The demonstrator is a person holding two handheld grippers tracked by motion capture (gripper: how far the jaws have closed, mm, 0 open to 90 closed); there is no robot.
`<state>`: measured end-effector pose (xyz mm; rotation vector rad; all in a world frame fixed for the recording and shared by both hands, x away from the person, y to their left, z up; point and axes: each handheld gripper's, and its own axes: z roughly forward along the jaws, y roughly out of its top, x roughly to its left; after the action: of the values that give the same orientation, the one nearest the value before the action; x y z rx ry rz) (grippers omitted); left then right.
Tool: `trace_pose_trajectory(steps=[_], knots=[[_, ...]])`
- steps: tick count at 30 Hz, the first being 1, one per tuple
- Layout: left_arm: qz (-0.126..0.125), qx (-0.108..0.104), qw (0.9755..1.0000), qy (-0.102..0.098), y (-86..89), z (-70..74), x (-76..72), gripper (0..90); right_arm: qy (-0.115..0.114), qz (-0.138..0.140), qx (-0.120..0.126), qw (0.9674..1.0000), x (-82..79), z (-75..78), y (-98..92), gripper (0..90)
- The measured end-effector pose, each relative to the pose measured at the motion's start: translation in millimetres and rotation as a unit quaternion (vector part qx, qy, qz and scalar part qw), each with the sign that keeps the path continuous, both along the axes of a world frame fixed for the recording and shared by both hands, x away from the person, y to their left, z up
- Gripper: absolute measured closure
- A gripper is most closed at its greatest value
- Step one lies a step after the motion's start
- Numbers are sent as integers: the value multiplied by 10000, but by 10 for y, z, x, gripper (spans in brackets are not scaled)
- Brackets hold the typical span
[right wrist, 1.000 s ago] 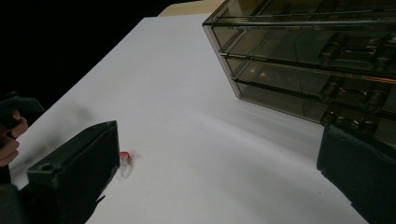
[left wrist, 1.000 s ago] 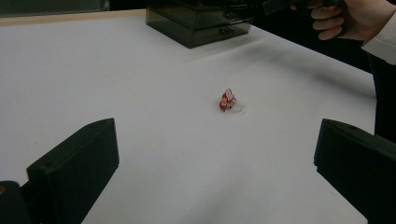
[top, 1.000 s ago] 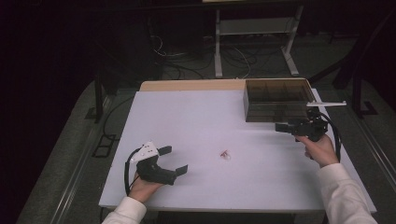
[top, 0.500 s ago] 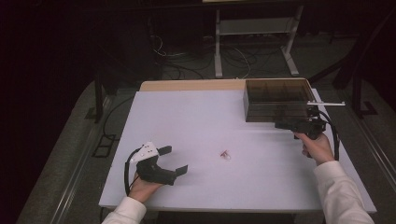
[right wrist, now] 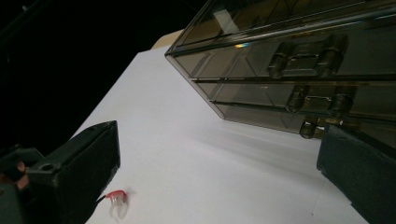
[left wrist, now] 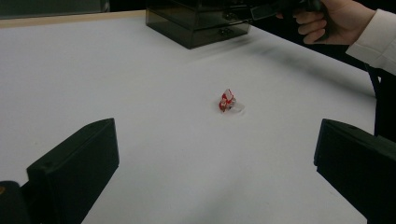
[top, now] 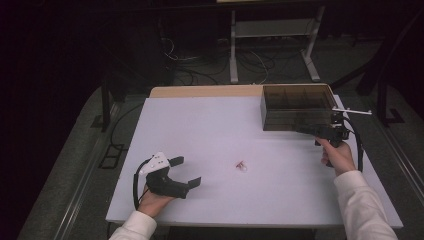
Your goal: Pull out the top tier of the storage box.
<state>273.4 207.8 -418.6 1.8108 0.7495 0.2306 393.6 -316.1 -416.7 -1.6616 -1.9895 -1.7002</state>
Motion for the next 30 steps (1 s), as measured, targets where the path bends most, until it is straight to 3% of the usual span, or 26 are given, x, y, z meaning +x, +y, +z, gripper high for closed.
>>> trace_pose_trajectory(steps=[8,15,16,23,30], knots=[[-16,13,10000,12,-7,-3,1,0,214,-164,69,9996,39,-61,7,0],[-15,19,10000,13,-7,-4,2,0,275,-303,421,9983,69,-91,5,22],[-15,22,10000,12,-7,-4,1,0,269,-373,561,9974,73,-92,-4,43],[-15,11,10000,11,-5,-3,1,0,278,-587,872,9941,77,-81,-42,105],[-18,18,10000,12,-8,-5,2,0,556,-883,1178,9875,96,-119,-112,150]])
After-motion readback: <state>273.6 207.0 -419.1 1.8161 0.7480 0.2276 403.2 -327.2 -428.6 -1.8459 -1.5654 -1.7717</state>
